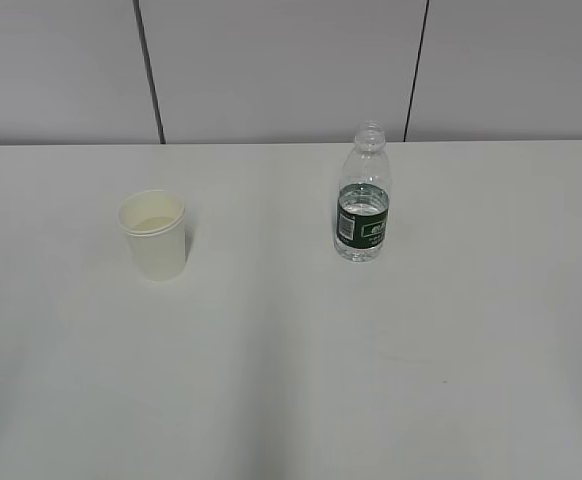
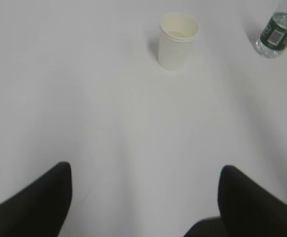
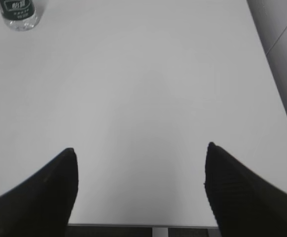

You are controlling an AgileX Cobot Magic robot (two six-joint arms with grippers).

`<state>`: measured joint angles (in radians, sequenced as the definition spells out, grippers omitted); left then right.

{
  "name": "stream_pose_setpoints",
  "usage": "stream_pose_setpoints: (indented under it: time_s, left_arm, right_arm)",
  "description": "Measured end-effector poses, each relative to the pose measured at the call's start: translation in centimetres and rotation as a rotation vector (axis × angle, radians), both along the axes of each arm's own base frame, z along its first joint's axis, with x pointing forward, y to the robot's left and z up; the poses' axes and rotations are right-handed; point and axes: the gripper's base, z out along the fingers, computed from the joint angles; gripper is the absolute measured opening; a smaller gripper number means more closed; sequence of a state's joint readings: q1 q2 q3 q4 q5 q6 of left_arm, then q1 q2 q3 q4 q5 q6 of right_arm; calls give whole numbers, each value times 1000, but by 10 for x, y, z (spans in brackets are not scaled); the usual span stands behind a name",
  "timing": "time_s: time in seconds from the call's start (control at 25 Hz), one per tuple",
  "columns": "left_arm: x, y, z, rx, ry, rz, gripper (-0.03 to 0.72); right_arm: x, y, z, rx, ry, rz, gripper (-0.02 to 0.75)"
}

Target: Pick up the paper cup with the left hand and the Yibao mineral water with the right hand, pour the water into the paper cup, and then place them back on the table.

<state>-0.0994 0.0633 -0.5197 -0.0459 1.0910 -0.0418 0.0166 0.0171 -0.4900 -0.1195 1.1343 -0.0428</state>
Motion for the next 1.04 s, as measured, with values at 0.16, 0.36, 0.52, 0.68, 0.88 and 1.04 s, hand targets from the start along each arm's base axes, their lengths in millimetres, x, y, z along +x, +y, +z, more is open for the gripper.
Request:
stream_pose_setpoints:
  time_s: [0.16, 0.36, 0.52, 0.68, 0.88, 1.04]
  left_arm:
    - [-9, 1, 0, -4, -50, 29, 545]
    - [-13, 1, -1, -6, -71, 33, 521]
    - [-13, 1, -1, -7, -72, 33, 509]
    - [-13, 1, -1, -6, -71, 33, 506]
    - [-13, 1, -1, -6, -70, 33, 506]
    - [-13, 1, -1, -6, -70, 33, 506]
  right_arm:
    - [-5, 0, -1, 0, -29, -38, 591]
    - [-6, 0, -1, 1, -31, -39, 589]
    - [-6, 0, -1, 1, -31, -39, 587]
    - [-6, 0, -1, 1, -31, -39, 587]
    - [-6, 0, -1, 1, -31, -39, 587]
    - [-6, 0, -1, 1, -31, -39, 587]
